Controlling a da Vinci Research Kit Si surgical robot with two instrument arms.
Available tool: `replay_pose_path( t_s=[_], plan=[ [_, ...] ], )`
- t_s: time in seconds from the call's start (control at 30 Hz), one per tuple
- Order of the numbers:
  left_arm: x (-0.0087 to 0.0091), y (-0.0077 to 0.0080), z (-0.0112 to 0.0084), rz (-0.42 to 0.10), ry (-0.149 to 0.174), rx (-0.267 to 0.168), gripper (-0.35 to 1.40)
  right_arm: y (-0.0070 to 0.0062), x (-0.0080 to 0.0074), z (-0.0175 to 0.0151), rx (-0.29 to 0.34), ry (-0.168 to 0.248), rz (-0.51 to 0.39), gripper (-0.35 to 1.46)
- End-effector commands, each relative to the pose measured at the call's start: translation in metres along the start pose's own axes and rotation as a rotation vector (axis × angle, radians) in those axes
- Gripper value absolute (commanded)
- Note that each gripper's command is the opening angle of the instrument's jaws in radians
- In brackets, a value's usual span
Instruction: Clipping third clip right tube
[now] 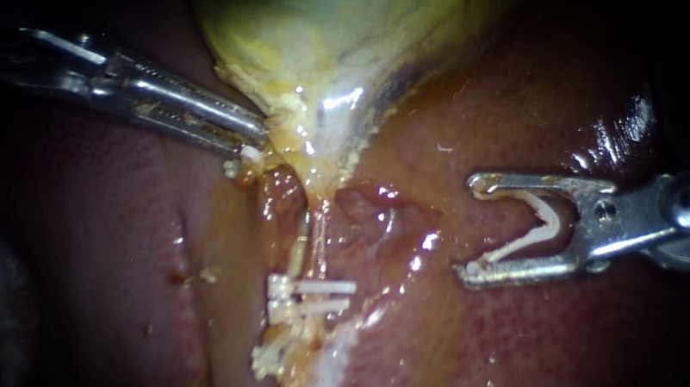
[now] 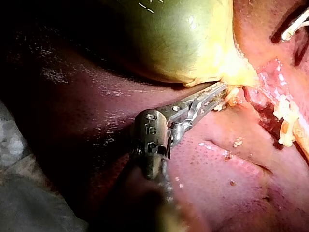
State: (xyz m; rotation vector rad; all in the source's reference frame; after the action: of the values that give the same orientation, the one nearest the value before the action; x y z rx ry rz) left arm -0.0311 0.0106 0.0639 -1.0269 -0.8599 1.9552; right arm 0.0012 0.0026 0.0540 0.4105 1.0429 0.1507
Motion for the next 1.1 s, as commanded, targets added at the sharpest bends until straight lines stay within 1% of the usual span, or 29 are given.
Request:
replay_pose_path(
  t_s=[0.03,0.13,0.23,0.37,0.47,0.57,0.67,0.73,0.9,0.93,1.0,1.1],
  plan=[
    [0.0000,0.0000,0.0000,0.001,-0.003,0.001,-0.35,0.0000,0.0000,0.0000,0.000,0.000,0.000,0.50],
    [-0.0001,0.0001,-0.0005,0.001,-0.004,-0.001,-0.35,0.0000,0.0000,0.0000,0.000,0.000,0.000,0.50],
    [0.0003,0.0006,-0.0018,-0.002,-0.007,-0.010,-0.35,-0.0001,0.0000,-0.0001,0.001,0.000,0.000,0.50],
    [0.0019,0.0018,-0.0051,-0.013,0.003,0.000,-0.35,-0.0001,0.0001,-0.0001,0.001,0.000,0.000,0.50],
    [0.0030,0.0026,-0.0069,-0.022,0.013,0.011,-0.35,-0.0001,0.0001,-0.0002,0.001,0.000,0.001,0.50],
    [0.0033,0.0028,-0.0072,-0.031,0.014,0.013,-0.35,-0.0001,0.0002,-0.0002,0.001,0.000,0.001,0.50],
    [0.0029,0.0027,-0.0068,-0.029,0.016,0.017,-0.35,-0.0001,0.0005,0.0000,0.012,0.000,0.003,0.50],
    [0.0027,0.0027,-0.0066,-0.028,0.016,0.019,-0.35,0.0001,0.0008,0.0005,0.030,-0.001,0.005,0.50],
    [0.0028,0.0027,-0.0065,-0.028,0.016,0.019,-0.35,0.0005,0.0018,0.0028,0.073,0.003,0.152,0.50],
    [0.0028,0.0027,-0.0065,-0.028,0.016,0.019,-0.35,0.0006,0.0021,0.0035,0.083,0.005,0.195,0.50],
    [0.0028,0.0027,-0.0065,-0.028,0.017,0.019,-0.35,0.0007,0.0024,0.0044,0.089,0.018,0.254,0.49],
    [0.0028,0.0027,-0.0064,-0.028,0.017,0.019,-0.35,0.0008,0.0028,0.0059,0.094,0.060,0.362,0.49]
  ],
)
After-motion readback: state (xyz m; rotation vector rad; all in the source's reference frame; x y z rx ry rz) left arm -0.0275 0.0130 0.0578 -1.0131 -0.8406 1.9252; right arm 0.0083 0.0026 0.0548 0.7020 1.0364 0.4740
